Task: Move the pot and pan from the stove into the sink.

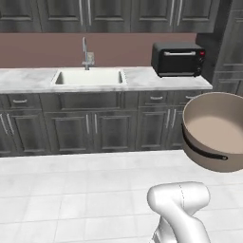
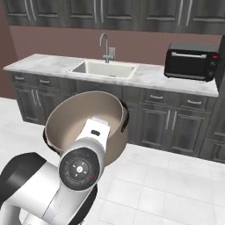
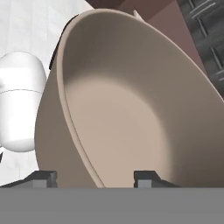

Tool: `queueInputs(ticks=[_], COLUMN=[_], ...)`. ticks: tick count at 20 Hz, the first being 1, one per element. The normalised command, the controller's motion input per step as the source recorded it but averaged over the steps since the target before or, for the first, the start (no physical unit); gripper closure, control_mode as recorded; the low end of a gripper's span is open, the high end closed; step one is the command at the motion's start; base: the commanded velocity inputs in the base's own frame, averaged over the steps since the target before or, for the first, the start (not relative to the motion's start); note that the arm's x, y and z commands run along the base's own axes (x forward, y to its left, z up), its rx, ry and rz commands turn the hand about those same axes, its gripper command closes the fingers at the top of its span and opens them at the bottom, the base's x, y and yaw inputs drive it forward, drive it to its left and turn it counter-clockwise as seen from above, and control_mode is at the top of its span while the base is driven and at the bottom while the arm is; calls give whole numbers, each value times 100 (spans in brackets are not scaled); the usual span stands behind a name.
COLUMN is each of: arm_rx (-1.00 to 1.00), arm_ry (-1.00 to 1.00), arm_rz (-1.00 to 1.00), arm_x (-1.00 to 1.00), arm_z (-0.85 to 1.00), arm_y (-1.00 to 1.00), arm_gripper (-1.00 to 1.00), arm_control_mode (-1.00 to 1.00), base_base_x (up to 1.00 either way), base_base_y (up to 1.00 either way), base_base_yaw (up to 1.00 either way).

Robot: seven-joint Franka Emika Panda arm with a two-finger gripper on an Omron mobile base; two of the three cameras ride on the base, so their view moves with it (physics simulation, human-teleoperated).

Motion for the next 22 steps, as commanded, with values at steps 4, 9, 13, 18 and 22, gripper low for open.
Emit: queueInputs(ticks=[4,9,13,18,22], arm_rx=[0,0,0,0,0], arm_ry=[0,0,0,0,0], arm_rz=[0,0,0,0,0], arm_x=[0,0,0,0,0], arm_z=[0,0,0,0,0], arm_y=[0,0,0,0,0], arm_gripper=[100,100,100,100,100], arm_control_mode=[100,100,100,100,100], base_base_x=[99,99,100,100,99], base_base_y=[25,25,23,21,12], base_base_yaw=[0,0,0,0,0])
